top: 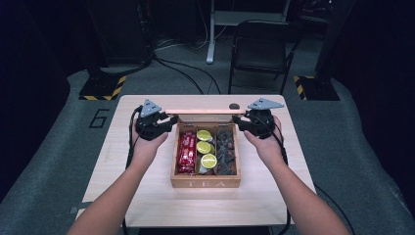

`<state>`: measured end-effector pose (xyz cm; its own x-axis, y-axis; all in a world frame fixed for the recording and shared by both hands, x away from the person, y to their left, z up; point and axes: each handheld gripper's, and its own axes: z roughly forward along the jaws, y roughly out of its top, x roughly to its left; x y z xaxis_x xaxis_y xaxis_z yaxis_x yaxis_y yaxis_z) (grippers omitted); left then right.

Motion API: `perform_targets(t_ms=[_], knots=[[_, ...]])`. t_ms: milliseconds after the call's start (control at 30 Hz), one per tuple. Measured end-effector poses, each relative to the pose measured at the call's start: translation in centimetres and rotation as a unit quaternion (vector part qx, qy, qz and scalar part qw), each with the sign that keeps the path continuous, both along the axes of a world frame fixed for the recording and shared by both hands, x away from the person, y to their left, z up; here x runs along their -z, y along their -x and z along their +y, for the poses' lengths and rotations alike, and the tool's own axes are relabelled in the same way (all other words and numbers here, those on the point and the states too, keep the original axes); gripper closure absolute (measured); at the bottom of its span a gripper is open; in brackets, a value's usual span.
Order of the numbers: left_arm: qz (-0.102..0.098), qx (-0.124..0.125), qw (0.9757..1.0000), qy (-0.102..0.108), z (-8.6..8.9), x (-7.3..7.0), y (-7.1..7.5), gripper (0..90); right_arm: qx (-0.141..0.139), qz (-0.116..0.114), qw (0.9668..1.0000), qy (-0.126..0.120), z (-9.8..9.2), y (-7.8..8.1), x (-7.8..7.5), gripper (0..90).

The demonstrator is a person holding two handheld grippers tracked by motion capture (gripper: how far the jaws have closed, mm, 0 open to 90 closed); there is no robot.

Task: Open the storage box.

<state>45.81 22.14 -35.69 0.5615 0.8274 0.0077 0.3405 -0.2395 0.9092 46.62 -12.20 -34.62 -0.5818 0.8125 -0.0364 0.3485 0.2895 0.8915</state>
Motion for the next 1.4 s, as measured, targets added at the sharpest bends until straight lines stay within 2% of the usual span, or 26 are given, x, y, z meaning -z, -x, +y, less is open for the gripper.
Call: perform_targets(t_ms=[200,367,567,867,1000,1200,1400], knots=[[0.001,-0.005,1.0,0.002,0.0,-0.2,-0.5,60.5,0.007,-0.001,1.0,0.006,0.1,-0.6,0.0,59.3],[0.004,-0.008,1.0,0.004,-0.1,-0.4,-1.0,60.8,0.011,0.003,0.9999,-0.001,0.1,-0.9,-0.1,59.8],[0.009,-0.009,0.9999,-0.005,-0.1,-0.7,-1.4,61.5,0.014,0.0,0.9999,-0.005,0.1,-1.4,-0.1,60.1],[0.007,-0.015,0.9999,-0.003,-0.2,-0.8,-1.9,62.0,0.02,0.0,0.9998,-0.005,0.2,-1.9,0.0,60.7],[0.006,-0.015,0.9999,0.0,-0.2,-0.8,-2.0,62.1,0.024,-0.002,0.9997,0.0,0.3,-2.1,0.4,60.6],[0.005,-0.019,0.9998,-0.001,-0.3,-0.9,-2.4,62.5,0.031,0.012,0.9994,-0.013,0.2,-2.8,1.4,59.6],[0.004,-0.023,0.9997,0.003,-0.4,-0.7,-2.6,62.8,0.033,0.013,0.9994,-0.005,0.2,-3.3,1.8,59.7]])
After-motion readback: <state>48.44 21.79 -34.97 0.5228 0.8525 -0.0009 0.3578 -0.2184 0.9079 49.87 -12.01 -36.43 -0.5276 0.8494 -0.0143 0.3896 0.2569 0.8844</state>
